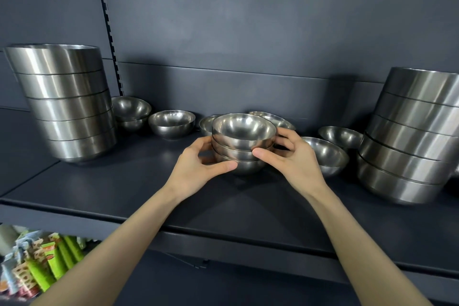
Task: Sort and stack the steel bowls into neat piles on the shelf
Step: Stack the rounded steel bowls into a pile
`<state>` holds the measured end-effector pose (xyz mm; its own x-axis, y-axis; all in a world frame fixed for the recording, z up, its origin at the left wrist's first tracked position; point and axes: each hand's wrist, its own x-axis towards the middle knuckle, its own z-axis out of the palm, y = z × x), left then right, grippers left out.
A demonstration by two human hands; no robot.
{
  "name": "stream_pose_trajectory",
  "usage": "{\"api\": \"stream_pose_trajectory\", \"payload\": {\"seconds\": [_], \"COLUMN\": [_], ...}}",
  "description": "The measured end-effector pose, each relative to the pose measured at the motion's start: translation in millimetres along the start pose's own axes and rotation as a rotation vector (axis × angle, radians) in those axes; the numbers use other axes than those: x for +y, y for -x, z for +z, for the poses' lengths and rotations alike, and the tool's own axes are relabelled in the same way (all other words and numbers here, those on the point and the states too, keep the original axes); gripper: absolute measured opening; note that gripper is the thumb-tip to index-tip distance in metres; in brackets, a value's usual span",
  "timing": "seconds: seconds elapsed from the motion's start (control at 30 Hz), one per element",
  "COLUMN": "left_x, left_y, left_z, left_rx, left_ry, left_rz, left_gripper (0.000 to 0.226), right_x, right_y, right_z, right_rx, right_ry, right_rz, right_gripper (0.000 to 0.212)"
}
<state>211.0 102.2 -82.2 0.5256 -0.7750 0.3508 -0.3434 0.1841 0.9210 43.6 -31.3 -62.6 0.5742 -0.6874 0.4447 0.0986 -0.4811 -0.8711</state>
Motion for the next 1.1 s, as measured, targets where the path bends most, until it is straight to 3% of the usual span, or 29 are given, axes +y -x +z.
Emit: {"api": "stream_pose_trajectory", "payload": {"seconds": [0.43, 0.63, 0.9, 1.1], "left_x": [49.0, 36.7, 8.7, -3.3], "left_y": [-69.5, -130.5, -170.6, -176.9], "left_z": [-2.8, 13.8, 33.4, 38.4], "left_rx": [-0.038, -0.166, -0.256, -0.272], "left_ry": [-0.026, -0.045, -0.015, -0.1], "left_rz": [0.16, 0.192, 0.183, 0.177], "left_gripper": [0.062, 0.048, 0.047, 0.047], "right_x": [-41.2, -26.3, 3.5, 12.7], "right_y": [-54.9, -82.1, -96.2, -97.2], "right_z": [-25.1, -39.2, -47.7, -52.6], "right_rx": [0.153, 0.259, 0.315, 0.301], "right_ry": [0.081, 0.124, 0.17, 0.184], "right_rz": [-0.093, -0.067, 0.014, 0.028], "right_gripper": [0.066, 0.092, 0.098, 0.088]}}
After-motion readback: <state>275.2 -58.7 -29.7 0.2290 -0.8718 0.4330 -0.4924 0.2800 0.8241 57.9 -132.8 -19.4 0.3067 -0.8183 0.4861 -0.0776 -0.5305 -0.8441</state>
